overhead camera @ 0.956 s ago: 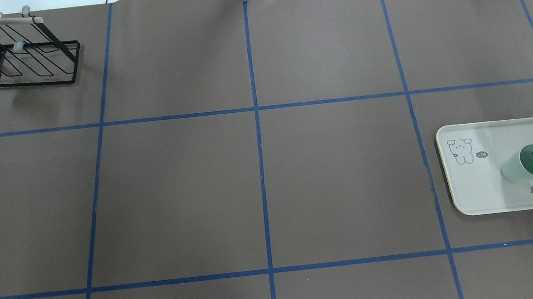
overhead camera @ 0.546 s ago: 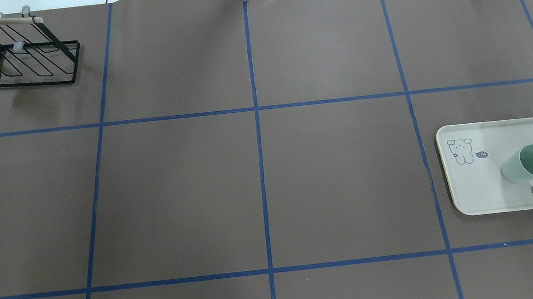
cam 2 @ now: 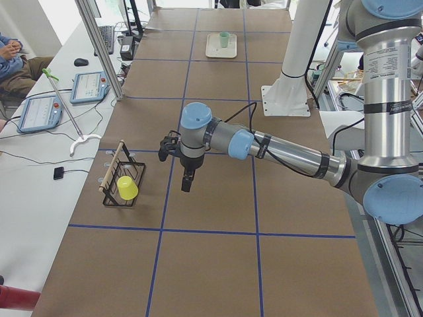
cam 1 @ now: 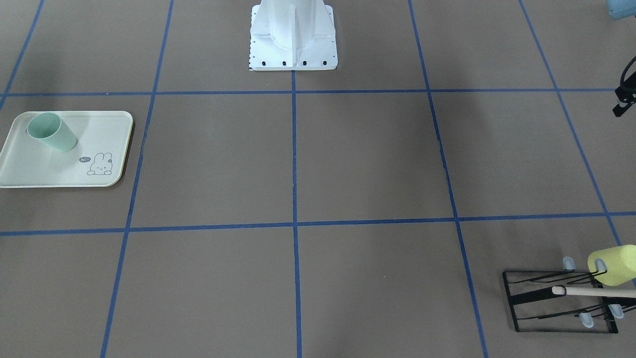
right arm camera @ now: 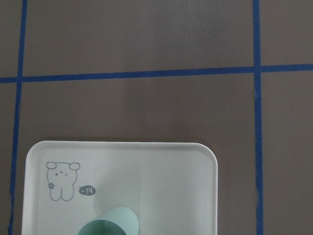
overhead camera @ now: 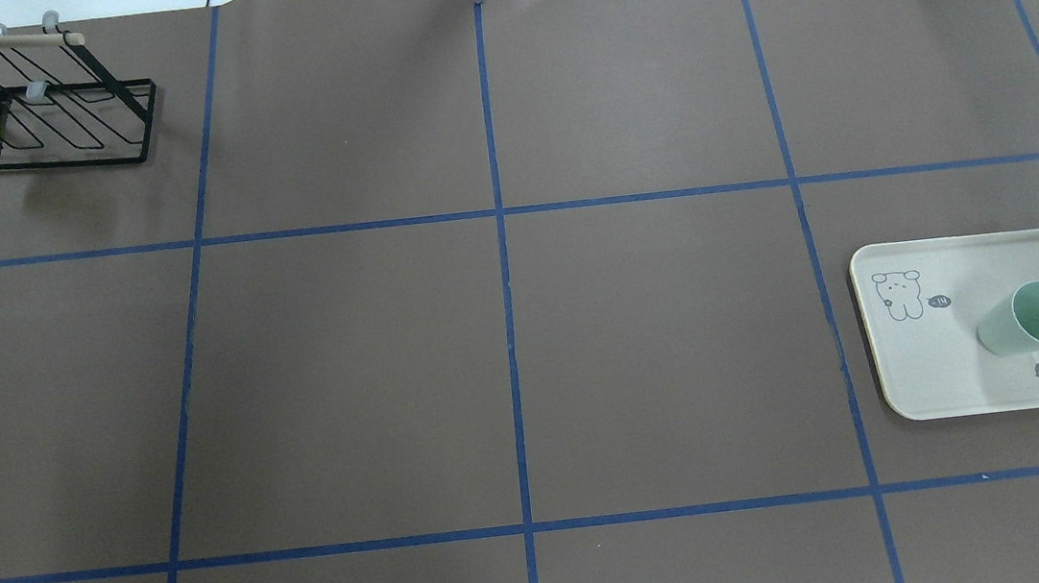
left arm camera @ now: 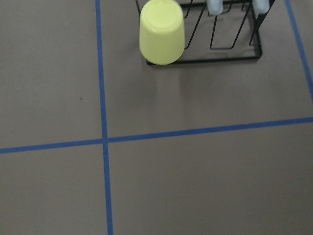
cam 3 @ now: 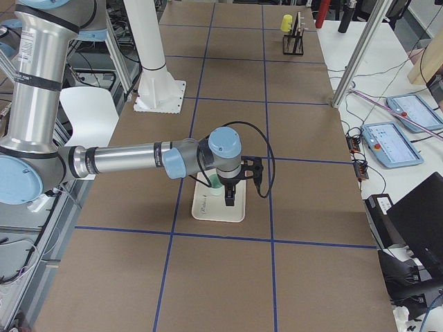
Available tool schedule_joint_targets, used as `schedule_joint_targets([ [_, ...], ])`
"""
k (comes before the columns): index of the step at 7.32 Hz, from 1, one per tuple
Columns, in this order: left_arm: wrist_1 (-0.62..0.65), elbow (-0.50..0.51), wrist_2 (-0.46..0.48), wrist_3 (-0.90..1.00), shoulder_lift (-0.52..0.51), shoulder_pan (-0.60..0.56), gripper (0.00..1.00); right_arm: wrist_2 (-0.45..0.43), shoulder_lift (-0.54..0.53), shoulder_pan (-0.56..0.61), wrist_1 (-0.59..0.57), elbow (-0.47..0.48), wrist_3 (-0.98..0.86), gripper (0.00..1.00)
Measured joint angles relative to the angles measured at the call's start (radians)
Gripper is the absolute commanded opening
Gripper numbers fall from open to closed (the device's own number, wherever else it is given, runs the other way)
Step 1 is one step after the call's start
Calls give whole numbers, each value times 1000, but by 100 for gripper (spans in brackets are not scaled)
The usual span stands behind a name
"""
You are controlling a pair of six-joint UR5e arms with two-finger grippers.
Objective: Left arm grabs green cup and hands to right arm on tray
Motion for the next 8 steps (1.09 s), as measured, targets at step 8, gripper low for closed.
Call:
schedule_joint_targets([
  [8, 53, 58, -181, 130, 110, -97, 100, -94, 25, -21, -90, 6, -73, 100],
])
